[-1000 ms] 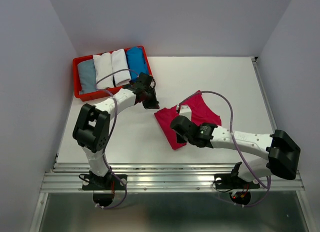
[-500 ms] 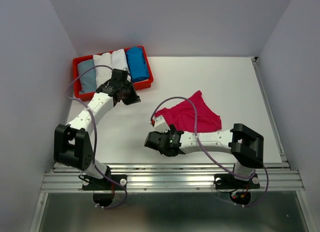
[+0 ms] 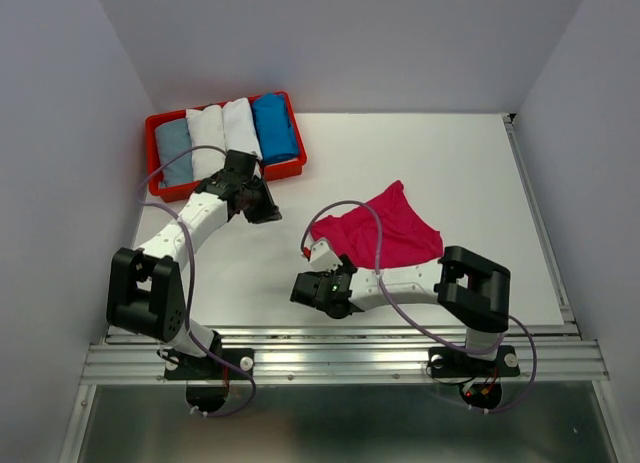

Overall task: Roll the t-shirts
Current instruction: Roll the T-shirt to the center of the board.

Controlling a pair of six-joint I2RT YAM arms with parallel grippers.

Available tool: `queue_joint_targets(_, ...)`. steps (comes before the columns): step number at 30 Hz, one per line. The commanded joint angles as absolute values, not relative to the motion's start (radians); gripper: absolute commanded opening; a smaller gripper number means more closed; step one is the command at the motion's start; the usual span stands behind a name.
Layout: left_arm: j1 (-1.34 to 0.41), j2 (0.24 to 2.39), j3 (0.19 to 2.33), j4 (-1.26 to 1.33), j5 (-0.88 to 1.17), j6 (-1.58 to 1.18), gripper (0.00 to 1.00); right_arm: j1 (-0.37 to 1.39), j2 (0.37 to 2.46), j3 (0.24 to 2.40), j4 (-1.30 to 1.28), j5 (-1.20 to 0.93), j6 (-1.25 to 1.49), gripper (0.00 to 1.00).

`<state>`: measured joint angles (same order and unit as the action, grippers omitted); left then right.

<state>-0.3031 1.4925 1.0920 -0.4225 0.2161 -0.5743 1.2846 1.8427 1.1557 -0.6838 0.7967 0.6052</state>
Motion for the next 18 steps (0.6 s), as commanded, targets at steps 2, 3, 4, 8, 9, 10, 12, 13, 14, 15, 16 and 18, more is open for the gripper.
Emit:
queue_joint_targets(2, -0.299, 1.448, 1.069, -0.394, 0.245, -0.568, 0.21, 1.293, 1.844, 1.095, -0.597, 0.856, 0.597, 0.51)
queue_joint_targets(3, -0.299, 1.445, 1.057, -0.391, 0.253, -0.571, 0.27, 1.293, 1.844, 1.088, -0.571, 0.853, 0.591, 0.43)
queue_joint_targets(4, -0.299, 1.437, 1.051, -0.382, 0.261, -0.572, 0.28, 1.293, 1.839, 1.075, -0.558, 0.848, 0.581, 0.39)
queue_joint_targets(8, -0.299, 1.416, 1.008, -0.358, 0.285, -0.584, 0.48, 1.284, 1.816, 1.058, -0.509, 0.828, 0.569, 0.19)
queue_joint_targets(9, -0.301, 1.413, 0.990, -0.351, 0.287, -0.586, 0.56, 1.284, 1.807, 1.048, -0.487, 0.813, 0.566, 0.11)
queue_joint_targets(10, -0.301, 1.413, 0.982, -0.348, 0.291, -0.589, 0.60, 1.284, 1.799, 1.042, -0.473, 0.805, 0.558, 0.08)
queue_joint_targets(12, -0.305, 1.413, 0.956, -0.328, 0.322, -0.592, 0.68, 1.284, 1.767, 1.023, -0.436, 0.775, 0.540, 0.01)
queue_joint_targets(13, -0.308, 1.414, 0.948, -0.315, 0.330, -0.595, 0.70, 1.284, 1.755, 1.016, -0.419, 0.763, 0.538, 0.01)
queue_joint_targets(14, -0.313, 1.416, 0.940, -0.307, 0.334, -0.598, 0.73, 1.273, 1.744, 1.009, -0.407, 0.749, 0.538, 0.01)
queue_joint_targets(15, -0.317, 1.417, 0.924, -0.296, 0.340, -0.603, 0.78, 1.273, 1.721, 0.994, -0.381, 0.717, 0.537, 0.01)
queue_joint_targets(16, -0.327, 1.417, 0.916, -0.287, 0.347, -0.607, 0.80, 1.264, 1.709, 0.985, -0.365, 0.704, 0.535, 0.01)
queue_joint_targets(18, -0.336, 1.425, 0.888, -0.246, 0.373, -0.624, 0.84, 1.264, 1.677, 0.970, -0.334, 0.675, 0.540, 0.01)
